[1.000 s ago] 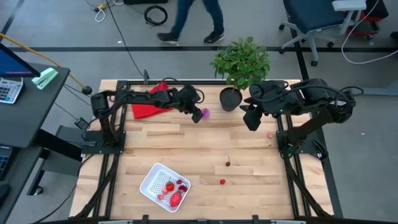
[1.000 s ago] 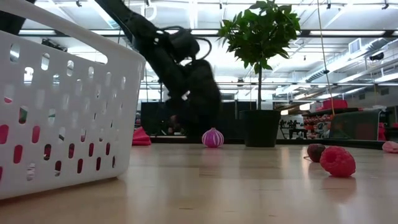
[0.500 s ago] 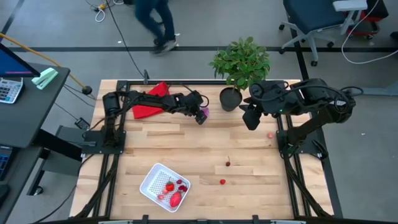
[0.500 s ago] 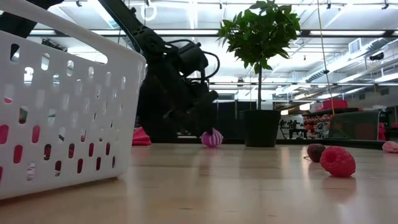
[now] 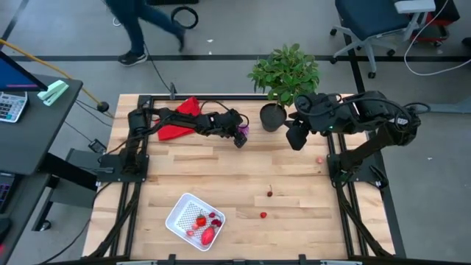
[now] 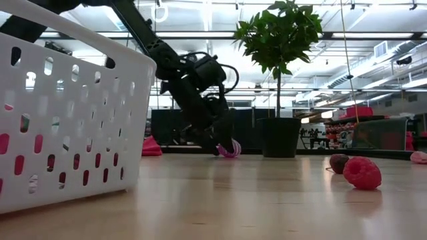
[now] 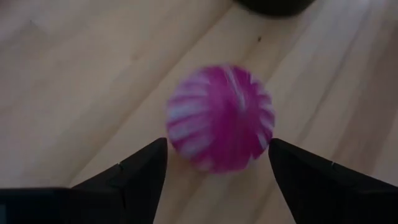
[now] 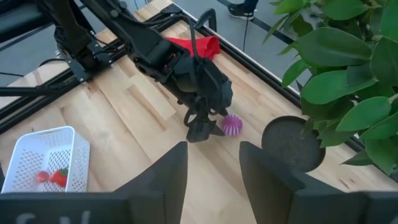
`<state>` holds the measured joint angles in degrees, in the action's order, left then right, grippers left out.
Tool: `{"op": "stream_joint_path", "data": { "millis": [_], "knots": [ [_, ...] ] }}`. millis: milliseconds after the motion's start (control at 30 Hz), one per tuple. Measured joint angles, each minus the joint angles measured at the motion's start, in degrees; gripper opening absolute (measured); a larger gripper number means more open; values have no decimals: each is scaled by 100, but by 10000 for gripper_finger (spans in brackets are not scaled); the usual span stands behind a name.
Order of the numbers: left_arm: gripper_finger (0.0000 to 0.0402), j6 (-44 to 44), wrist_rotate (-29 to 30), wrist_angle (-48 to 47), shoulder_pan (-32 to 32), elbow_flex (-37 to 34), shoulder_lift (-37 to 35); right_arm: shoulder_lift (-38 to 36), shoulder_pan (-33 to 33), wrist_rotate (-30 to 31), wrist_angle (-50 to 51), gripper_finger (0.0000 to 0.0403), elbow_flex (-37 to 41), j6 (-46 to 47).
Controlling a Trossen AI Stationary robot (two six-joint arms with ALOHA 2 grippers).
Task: Pick and placing Produce into tupperware
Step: Put the onion in the basket
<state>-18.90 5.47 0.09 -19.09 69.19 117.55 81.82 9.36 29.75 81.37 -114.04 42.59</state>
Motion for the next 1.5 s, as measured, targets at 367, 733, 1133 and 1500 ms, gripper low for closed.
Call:
{"op": "stream_joint_path", "data": {
  "millis": [367,733,1133,1500],
  "knots": [
    [300,-133,46,865,45,-2,96,0,-157,2,8,154,0,-181],
    [296,-134,51,908,28,-2,96,0,-180,2,145,154,0,-249],
    [295,-108,95,932,189,-7,335,2,-180,1,187,154,2,-251],
    [272,-151,93,930,190,-7,335,2,-180,1,187,154,2,-262]
  ]
}}
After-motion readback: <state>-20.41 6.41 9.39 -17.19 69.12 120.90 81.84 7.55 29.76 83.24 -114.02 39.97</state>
